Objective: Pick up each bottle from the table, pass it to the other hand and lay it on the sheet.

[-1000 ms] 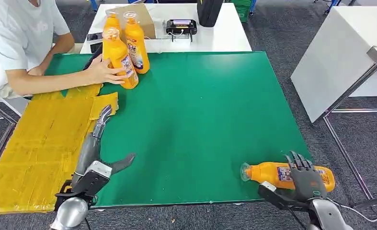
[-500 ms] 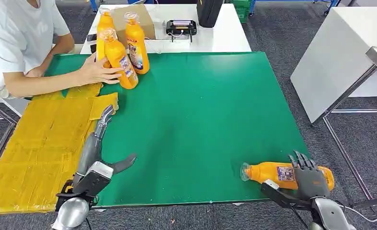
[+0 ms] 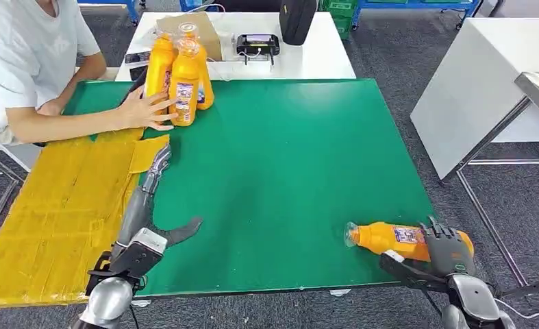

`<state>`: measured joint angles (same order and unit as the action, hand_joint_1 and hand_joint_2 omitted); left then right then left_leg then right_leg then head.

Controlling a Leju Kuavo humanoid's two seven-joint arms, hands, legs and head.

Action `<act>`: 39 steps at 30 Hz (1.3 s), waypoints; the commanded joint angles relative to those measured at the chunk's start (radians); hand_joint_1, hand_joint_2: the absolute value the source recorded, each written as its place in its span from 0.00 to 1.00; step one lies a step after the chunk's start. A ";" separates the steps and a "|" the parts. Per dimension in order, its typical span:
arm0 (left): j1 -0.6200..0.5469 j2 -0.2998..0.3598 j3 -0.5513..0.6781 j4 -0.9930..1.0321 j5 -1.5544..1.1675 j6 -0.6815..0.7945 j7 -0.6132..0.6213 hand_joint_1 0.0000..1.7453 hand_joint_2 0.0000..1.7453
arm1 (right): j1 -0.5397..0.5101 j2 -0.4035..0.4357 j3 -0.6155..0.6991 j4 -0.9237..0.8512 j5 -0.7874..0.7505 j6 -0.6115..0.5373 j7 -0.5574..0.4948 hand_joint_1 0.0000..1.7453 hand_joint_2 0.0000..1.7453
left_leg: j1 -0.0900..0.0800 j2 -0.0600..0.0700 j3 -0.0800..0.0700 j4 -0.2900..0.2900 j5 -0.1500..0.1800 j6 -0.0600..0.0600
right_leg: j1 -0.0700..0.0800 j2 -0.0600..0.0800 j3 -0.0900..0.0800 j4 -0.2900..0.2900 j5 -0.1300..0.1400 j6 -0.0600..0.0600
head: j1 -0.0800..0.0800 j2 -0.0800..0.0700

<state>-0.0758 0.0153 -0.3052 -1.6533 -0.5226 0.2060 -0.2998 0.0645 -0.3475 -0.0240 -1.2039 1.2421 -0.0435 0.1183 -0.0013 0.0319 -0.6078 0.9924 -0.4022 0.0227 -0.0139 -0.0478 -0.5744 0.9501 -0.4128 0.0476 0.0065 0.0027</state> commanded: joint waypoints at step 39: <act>0.032 -0.020 -0.167 0.037 0.018 -0.126 0.043 0.00 1.00 | 0.057 0.407 0.134 -0.484 -0.495 -0.406 -0.299 0.99 1.00 | 0.000 -0.006 -0.008 0.001 -0.005 0.000 | 0.001 0.005 0.004 0.003 0.004 0.000 | 0.000 0.000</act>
<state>0.0086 -0.0042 -0.4223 -1.6899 -0.5520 0.1023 -0.2609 0.1743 -0.0149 0.0068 -1.6658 0.8745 -0.4528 -0.1426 -0.0017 0.0257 -0.6202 0.9927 -0.4046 0.0254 -0.0132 -0.0485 -0.5732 0.9525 -0.4070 0.0507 0.0061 0.0027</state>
